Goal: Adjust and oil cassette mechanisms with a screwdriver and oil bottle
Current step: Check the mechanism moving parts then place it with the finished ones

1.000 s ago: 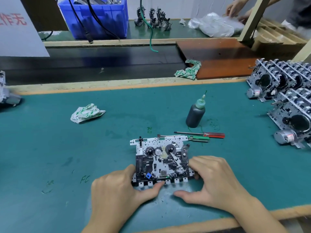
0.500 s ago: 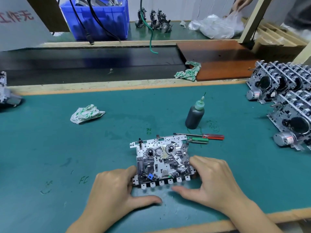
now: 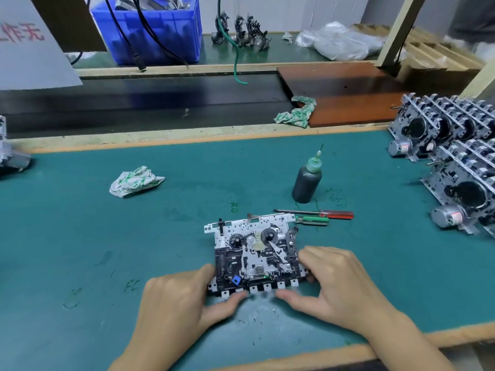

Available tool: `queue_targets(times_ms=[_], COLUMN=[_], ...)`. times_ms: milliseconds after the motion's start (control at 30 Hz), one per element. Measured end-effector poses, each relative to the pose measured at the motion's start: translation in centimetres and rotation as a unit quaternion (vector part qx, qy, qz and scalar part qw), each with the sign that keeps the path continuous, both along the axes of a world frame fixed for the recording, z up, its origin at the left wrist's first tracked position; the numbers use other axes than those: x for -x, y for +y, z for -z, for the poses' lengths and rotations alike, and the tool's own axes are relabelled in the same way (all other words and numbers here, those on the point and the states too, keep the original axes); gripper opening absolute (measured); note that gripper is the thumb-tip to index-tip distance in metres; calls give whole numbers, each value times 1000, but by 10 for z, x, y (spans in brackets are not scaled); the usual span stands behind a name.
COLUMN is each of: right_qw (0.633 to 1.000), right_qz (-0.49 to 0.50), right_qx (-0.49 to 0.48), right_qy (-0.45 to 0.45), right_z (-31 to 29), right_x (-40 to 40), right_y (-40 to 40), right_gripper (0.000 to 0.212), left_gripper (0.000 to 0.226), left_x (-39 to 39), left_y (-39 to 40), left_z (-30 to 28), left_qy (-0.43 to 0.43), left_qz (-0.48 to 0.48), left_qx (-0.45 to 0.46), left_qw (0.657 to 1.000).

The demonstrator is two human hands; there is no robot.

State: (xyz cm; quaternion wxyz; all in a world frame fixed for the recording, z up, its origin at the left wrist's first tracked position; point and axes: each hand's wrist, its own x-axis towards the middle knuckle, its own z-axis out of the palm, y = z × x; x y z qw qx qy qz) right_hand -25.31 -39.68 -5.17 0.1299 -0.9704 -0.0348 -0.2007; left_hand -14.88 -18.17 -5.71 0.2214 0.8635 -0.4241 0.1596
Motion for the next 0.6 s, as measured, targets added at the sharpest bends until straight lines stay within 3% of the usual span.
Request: queue_targets(times_ms=[133, 333, 600], right_qw=[999, 1000, 999], right_qz=[-17, 3, -15], right_qx=[-21, 3, -20], right_qy=[17, -10, 25], right_z=[0, 2, -1], right_x=[1, -1, 1], right_y=[-1, 1, 0], right_gripper=[57, 47, 55], left_gripper=[64, 59, 67], left_x=[0, -6, -4], left_y=[1, 5, 3], left_z=[1, -6, -3], left_qy=[-16, 13, -52], left_qz=[-19, 59, 10], left_qx=[4, -23, 3], left_qw=[1000, 998, 999])
